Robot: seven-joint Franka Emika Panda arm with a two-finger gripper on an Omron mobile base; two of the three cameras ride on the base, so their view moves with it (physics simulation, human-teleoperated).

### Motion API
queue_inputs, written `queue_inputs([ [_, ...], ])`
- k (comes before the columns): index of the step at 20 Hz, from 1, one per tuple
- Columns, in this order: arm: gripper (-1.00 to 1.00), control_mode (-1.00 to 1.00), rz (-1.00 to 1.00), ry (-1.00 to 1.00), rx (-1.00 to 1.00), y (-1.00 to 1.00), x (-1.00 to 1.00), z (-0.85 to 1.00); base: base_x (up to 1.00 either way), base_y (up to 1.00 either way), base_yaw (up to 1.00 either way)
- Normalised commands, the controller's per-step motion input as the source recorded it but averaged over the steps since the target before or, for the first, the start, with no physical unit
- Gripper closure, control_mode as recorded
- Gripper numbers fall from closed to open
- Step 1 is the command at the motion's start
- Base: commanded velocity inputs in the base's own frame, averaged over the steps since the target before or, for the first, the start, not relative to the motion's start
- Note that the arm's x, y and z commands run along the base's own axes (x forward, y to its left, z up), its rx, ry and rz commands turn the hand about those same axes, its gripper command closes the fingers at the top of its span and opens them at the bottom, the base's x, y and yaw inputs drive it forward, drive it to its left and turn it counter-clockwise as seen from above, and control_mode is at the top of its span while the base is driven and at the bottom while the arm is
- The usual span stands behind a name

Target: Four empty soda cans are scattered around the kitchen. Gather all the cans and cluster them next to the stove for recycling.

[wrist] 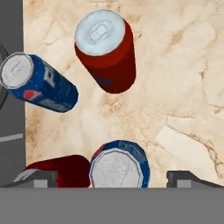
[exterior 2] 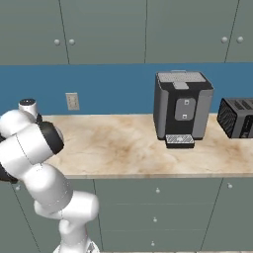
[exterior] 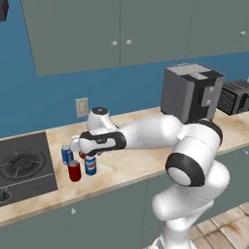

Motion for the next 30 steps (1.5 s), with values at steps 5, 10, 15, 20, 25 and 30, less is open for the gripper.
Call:
queue_inputs([
  [5, -1.00, -1.00, 0.01, -0.01, 0.00, -0.07, -0.38, 0.14, 0.00, 0.00, 0.00],
  [10, -1.00, -1.00, 0.01, 0.00, 0.00, -0.17, -0.34, 0.30, 0.00, 0.00, 0.00],
  [15, -1.00, -1.00, 0.05, -0.09, 0.00, -0.27, -0.37, 0.28, 0.00, 0.00, 0.00],
  [20, -1.00, -1.00, 0.11, -0.19, 0.00, -0.32, -0.45, 0.25, 0.00, 0.00, 0.00],
  [25, -1.00, -1.00, 0.09, -0.23, -0.01, -0.32, -0.49, 0.19, 0.00, 0.00, 0.00],
  [30, -1.00, -1.00, 0.08, -0.12, 0.00, -0.35, -0.46, 0.20, 0.00, 0.00, 0.00],
])
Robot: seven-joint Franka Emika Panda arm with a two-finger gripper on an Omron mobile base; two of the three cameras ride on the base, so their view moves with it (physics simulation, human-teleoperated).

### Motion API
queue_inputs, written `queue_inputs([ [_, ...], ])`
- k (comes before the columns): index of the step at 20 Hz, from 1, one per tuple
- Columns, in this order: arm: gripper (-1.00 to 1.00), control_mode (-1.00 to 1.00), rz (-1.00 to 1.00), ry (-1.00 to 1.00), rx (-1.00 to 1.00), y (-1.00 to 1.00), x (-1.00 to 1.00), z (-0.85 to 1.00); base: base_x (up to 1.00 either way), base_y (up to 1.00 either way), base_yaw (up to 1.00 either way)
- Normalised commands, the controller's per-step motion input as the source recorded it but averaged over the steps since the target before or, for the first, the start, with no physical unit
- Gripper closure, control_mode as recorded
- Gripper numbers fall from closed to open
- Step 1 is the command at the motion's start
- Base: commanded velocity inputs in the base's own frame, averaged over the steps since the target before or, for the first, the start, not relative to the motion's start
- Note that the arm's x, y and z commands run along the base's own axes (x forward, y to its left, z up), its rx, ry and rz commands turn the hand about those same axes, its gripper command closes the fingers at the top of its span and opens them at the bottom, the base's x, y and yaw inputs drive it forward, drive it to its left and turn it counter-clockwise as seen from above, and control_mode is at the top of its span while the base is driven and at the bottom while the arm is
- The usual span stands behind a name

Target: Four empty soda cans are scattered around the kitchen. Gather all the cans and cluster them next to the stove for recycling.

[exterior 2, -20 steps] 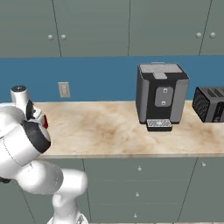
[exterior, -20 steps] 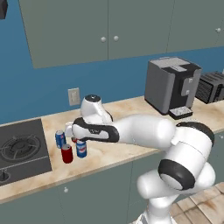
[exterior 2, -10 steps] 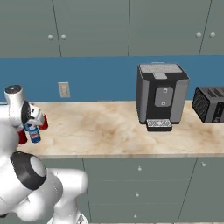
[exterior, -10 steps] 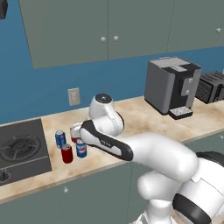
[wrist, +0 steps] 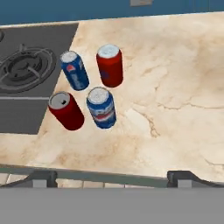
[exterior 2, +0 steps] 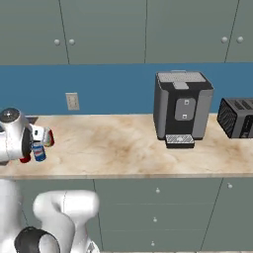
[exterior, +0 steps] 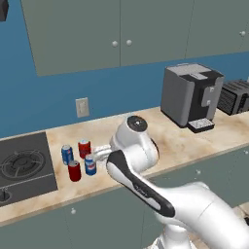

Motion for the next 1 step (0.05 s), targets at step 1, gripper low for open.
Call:
queue_inputs([
  [1, -1.00, -1.00, 0.06, -0.02, 0.00, -0.33, -0.48, 0.21, 0.00, 0.00, 0.00],
])
